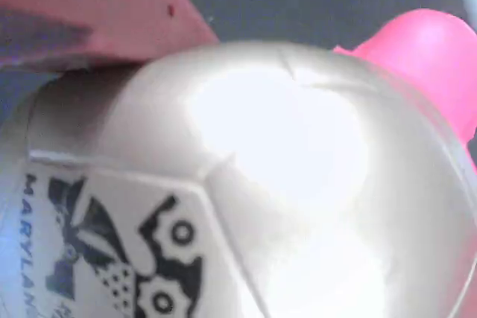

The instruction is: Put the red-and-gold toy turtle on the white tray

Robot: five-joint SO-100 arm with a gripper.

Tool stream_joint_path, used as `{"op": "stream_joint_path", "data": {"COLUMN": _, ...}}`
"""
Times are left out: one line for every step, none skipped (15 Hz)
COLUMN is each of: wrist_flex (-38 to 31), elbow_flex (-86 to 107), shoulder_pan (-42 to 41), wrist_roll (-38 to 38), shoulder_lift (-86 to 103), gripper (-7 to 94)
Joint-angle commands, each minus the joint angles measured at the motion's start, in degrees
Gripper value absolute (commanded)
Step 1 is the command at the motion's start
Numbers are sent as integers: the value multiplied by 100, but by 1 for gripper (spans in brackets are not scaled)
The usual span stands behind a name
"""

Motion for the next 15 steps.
{"op": "stream_joint_path", "data": {"wrist_flex": -158, "elbow_flex": -1213, "shoulder_pan": -738, "wrist_roll": 176, "shoulder_lift": -598, "gripper": 0}}
{"op": "stream_joint_path", "data": {"wrist_flex": -501, "elbow_flex": -1257, "shoulder_pan": -879, "wrist_roll": 264, "shoulder_lift": -940, "gripper": 0}}
{"op": "stream_joint_path", "data": {"wrist_flex": -888, "elbow_flex": -1274, "shoulder_pan": -949, "wrist_roll": 334, "shoulder_lift": -1283, "gripper": 0}}
{"op": "stream_joint_path", "data": {"wrist_flex": -1143, "elbow_flex": -1415, "shoulder_pan": -1002, "wrist_roll": 404, "shoulder_lift": -1688, "gripper": 0}}
{"op": "stream_joint_path", "data": {"wrist_flex": -1292, "elbow_flex": -1652, "shoulder_pan": -1046, "wrist_roll": 404, "shoulder_lift": -2083, "gripper": 0}}
{"op": "stream_joint_path", "data": {"wrist_flex": -1318, "elbow_flex": -1978, "shoulder_pan": -1099, "wrist_roll": 387, "shoulder_lift": -2443, "gripper": 0}}
{"op": "stream_joint_path", "data": {"wrist_flex": -1292, "elbow_flex": -2294, "shoulder_pan": -1178, "wrist_roll": 360, "shoulder_lift": -2733, "gripper": 0}}
{"op": "stream_joint_path", "data": {"wrist_flex": -1213, "elbow_flex": -2593, "shoulder_pan": -1257, "wrist_roll": 360, "shoulder_lift": -2944, "gripper": 0}}
{"op": "stream_joint_path", "data": {"wrist_flex": -1143, "elbow_flex": -2795, "shoulder_pan": -1318, "wrist_roll": 369, "shoulder_lift": -3050, "gripper": 0}}
{"op": "stream_joint_path", "data": {"wrist_flex": -1125, "elbow_flex": -2848, "shoulder_pan": -1380, "wrist_roll": 369, "shoulder_lift": -3059, "gripper": 0}}
{"op": "stream_joint_path", "data": {"wrist_flex": -1072, "elbow_flex": -2918, "shoulder_pan": -1450, "wrist_roll": 360, "shoulder_lift": -3059, "gripper": 0}}
{"op": "stream_joint_path", "data": {"wrist_flex": -940, "elbow_flex": -3076, "shoulder_pan": -1512, "wrist_roll": 369, "shoulder_lift": -3076, "gripper": 0}}
{"op": "stream_joint_path", "data": {"wrist_flex": -791, "elbow_flex": -3199, "shoulder_pan": -1582, "wrist_roll": 387, "shoulder_lift": -3085, "gripper": 0}}
{"op": "stream_joint_path", "data": {"wrist_flex": -606, "elbow_flex": -3252, "shoulder_pan": -1652, "wrist_roll": 413, "shoulder_lift": -3085, "gripper": 0}}
{"op": "stream_joint_path", "data": {"wrist_flex": -457, "elbow_flex": -3234, "shoulder_pan": -1714, "wrist_roll": 431, "shoulder_lift": -3085, "gripper": 0}}
